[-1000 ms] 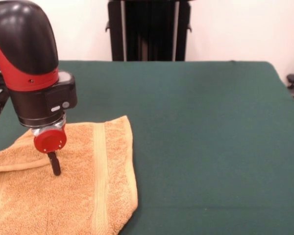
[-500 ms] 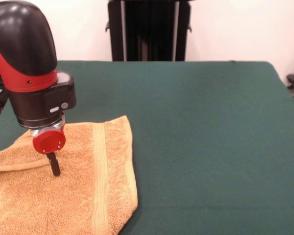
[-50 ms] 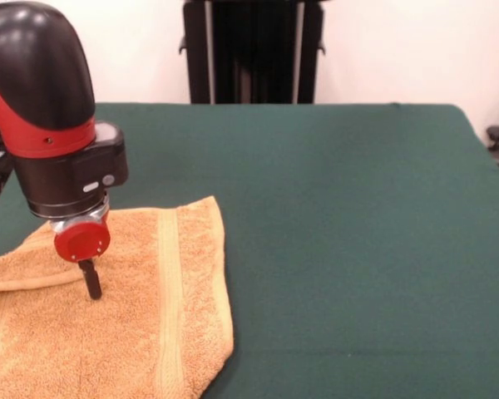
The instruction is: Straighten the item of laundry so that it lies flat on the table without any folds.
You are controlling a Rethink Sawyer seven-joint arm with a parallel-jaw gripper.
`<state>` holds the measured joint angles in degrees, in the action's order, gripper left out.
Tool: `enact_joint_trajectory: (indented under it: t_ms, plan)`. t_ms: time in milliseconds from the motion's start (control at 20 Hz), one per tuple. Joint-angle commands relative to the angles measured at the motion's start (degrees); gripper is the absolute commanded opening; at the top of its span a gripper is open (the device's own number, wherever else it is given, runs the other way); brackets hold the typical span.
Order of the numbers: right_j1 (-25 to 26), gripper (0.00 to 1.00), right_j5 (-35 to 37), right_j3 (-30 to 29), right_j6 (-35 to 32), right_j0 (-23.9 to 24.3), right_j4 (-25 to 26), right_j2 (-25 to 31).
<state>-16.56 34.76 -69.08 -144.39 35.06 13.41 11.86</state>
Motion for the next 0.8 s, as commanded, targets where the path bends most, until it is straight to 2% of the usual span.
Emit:
enact_joint_trajectory:
  t_ms: [50, 300, 500, 800]
  plan:
    - [8.1, 1.00, 2.8, 0.1, 12.4, 1.1, 5.0, 2.4]
    - [6.7, 1.00, 3.3, -0.6, 12.1, 0.7, 5.2, 2.0]
    - [3.0, 1.00, 4.1, -2.3, 12.2, 0.0, 5.5, 1.5]
    - [-4.0, 1.00, 7.7, -5.7, 14.3, 0.7, 4.1, 3.6]
